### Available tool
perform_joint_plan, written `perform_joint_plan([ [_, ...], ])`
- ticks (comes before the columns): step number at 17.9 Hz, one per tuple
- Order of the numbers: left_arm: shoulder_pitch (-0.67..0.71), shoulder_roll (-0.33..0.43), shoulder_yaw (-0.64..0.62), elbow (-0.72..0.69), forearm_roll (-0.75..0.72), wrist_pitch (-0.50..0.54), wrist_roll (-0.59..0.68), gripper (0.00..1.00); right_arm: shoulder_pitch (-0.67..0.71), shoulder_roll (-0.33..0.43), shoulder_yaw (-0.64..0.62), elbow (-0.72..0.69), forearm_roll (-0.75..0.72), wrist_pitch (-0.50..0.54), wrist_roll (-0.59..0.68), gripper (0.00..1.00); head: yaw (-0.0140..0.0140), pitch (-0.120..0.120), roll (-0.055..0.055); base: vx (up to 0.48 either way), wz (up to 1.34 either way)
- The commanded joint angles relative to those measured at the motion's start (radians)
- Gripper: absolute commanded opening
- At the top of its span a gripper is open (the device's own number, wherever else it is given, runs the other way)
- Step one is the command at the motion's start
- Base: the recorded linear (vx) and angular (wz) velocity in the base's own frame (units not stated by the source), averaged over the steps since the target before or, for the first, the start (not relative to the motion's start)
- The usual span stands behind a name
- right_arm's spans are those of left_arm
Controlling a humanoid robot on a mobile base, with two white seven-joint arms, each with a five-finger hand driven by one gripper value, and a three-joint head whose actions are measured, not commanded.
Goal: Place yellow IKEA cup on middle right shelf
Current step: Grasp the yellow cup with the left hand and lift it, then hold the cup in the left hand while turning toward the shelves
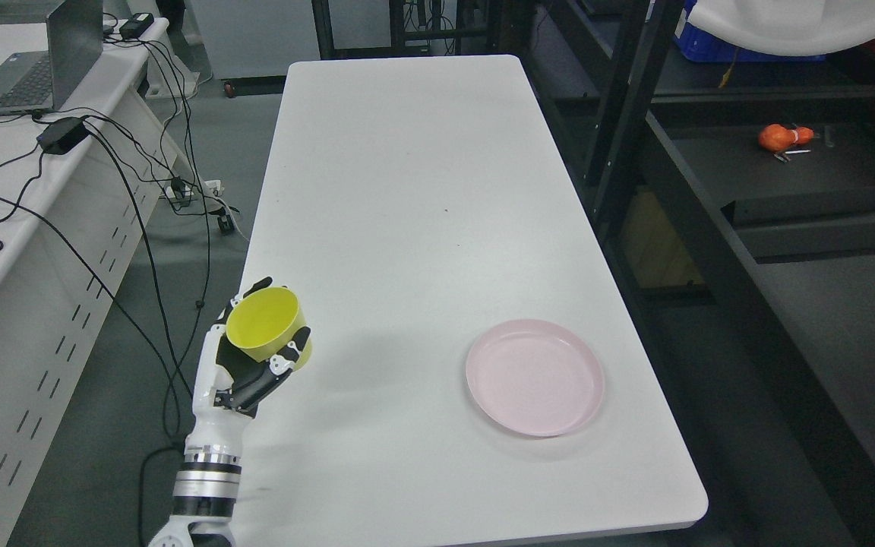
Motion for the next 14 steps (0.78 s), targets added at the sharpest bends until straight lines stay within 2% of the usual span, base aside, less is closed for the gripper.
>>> perform_joint_plan([
  [1,0.014,0.013,0.002,-0.095,0.006,0.000,0.001,0.00,0.014,-0.017,0.017,0.000,-0.025,0.001,0.000,0.99,0.0000,0.000,0.000,-0.088,-0.02],
  [14,0.017,0.013,-0.057,-0.093,0.006,0.000,0.005,0.00,0.014,-0.017,0.017,0.000,-0.025,0.001,0.000,0.99,0.0000,0.000,0.000,-0.163,-0.06],
])
